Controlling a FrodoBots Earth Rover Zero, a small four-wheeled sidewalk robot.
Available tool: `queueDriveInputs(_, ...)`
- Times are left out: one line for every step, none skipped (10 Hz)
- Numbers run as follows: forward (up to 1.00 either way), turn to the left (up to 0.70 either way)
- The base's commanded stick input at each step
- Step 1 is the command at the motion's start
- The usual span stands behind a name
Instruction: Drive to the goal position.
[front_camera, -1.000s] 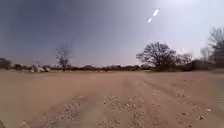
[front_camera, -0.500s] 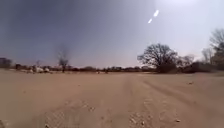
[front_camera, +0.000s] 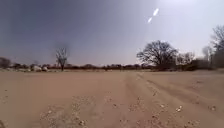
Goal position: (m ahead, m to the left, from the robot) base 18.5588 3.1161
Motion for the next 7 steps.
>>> queueDriveInputs(1.0, -0.33)
queueDriveInputs(1.0, -0.18)
queueDriveInputs(1.0, -0.04)
queueDriveInputs(1.0, -0.03)
queueDriveInputs(1.0, -0.02)
queueDriveInputs(1.0, -0.01)
queueDriveInputs(1.0, 0.0)
